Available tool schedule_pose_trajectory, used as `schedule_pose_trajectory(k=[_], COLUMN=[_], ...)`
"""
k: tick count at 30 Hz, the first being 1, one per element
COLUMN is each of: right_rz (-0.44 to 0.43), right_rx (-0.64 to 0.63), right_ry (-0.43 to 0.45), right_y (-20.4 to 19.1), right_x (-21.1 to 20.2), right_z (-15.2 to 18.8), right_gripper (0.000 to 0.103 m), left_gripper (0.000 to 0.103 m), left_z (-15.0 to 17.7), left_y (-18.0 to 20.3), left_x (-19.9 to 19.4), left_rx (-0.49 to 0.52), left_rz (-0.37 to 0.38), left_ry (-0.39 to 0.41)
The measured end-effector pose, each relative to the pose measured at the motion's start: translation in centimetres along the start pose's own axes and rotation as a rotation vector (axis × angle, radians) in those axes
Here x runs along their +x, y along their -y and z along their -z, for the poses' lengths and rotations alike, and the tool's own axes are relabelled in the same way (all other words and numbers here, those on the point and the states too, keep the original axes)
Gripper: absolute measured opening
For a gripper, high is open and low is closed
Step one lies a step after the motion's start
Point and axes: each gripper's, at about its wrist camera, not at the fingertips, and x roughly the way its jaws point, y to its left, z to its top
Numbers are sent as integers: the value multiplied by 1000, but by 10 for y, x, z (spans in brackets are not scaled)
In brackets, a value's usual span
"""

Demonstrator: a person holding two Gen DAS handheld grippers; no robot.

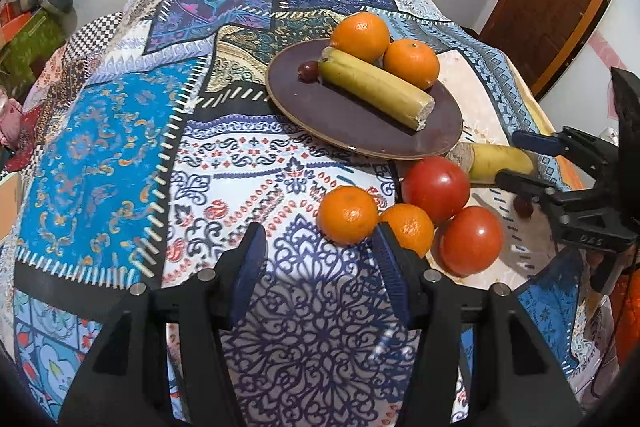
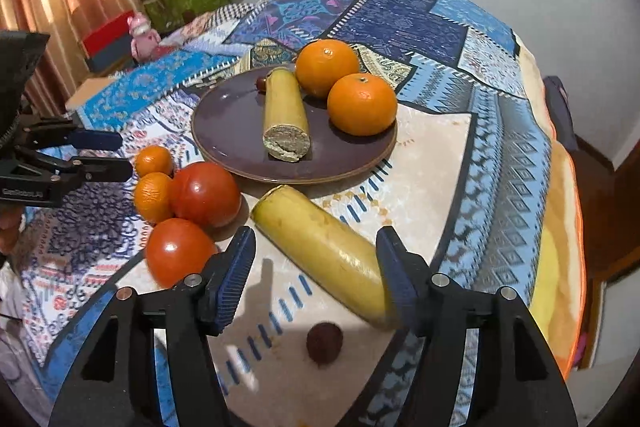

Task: Organize fruits
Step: 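Open both tools and withdraw from the plate, then grasp a tangerine with the left tool while the right tool grasps the second yellow cylinder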

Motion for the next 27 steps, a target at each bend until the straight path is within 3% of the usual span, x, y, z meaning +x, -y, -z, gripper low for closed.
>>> schedule_pose_trajectory(k=[12, 16, 19, 27], right_rz=[-24, -18, -11, 56], right_rx=[-58, -77, -44, 118], right_ry=[-72, -85, -88, -61], right_y=[-3, -2, 11, 45], right_x=[19, 15, 8, -17], right_z=[-1, 1, 6, 31], right_gripper=[62, 45, 38, 34], left_gripper=[56, 55, 55, 52], left_z=[-10, -12, -13, -15], left_y=[-1, 0, 0, 3], left_x=[12, 13, 14, 15], left_rx=[-18, -15, -16, 2], left_rz=[27, 22, 23, 19], left_ry=[10, 15, 15, 19])
